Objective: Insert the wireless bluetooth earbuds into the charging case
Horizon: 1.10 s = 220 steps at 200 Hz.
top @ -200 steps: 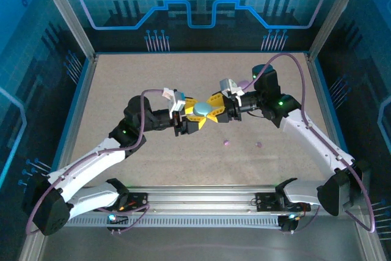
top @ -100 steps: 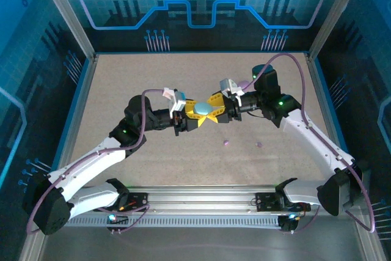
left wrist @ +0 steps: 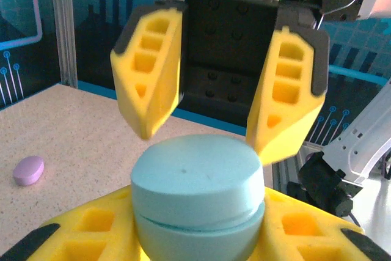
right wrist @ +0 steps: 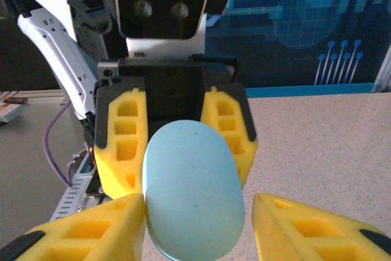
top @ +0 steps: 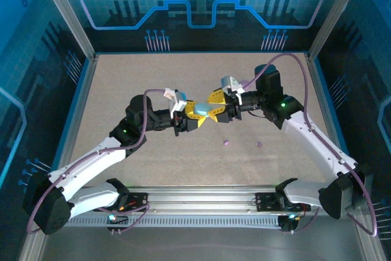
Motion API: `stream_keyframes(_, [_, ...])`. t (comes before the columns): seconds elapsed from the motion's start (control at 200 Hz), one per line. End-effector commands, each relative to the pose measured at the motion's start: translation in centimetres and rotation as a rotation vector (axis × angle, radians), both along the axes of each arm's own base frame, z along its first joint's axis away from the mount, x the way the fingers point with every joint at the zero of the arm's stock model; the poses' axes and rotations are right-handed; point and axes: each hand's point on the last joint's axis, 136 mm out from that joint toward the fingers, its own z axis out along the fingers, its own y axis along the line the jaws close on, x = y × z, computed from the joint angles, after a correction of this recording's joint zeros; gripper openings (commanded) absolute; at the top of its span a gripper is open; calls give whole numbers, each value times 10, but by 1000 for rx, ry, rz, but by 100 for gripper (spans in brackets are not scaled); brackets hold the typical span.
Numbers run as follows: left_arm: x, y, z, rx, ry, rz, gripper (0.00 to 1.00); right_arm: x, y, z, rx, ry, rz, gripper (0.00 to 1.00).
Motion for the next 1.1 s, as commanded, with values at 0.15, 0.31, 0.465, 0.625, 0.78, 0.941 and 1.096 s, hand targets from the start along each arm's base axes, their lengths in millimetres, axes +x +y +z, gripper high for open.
stream_keyframes(0.15, [-16, -4, 8, -14, -23, -85, 26, 26, -6, 3, -12, -49, -157, 50])
stream_keyframes(0.31, [-16, -4, 8, -31, -17, -85, 27, 27, -6, 0, -27, -77, -162, 49])
stream_keyframes(0.465, [-15, -5, 6, -35, -10, -83, 27, 17, -1, 2, -25, -70, -100, 43])
stream_keyframes(0.625, [-15, -6, 4, -33, -4, -92, 29, 13, 5, 4, -24, -69, -71, 35])
stream_keyframes(0.78, [-15, -8, -1, -26, 13, -106, 30, 12, 9, 6, -28, -78, -64, 33])
stream_keyframes(0.941, [-16, -9, -4, -19, 24, -115, 30, 12, 8, 11, -24, -94, -60, 29])
stream_keyframes(1.096, [-15, -9, -4, -15, 20, -111, 31, 10, 9, 10, -37, -83, -37, 20])
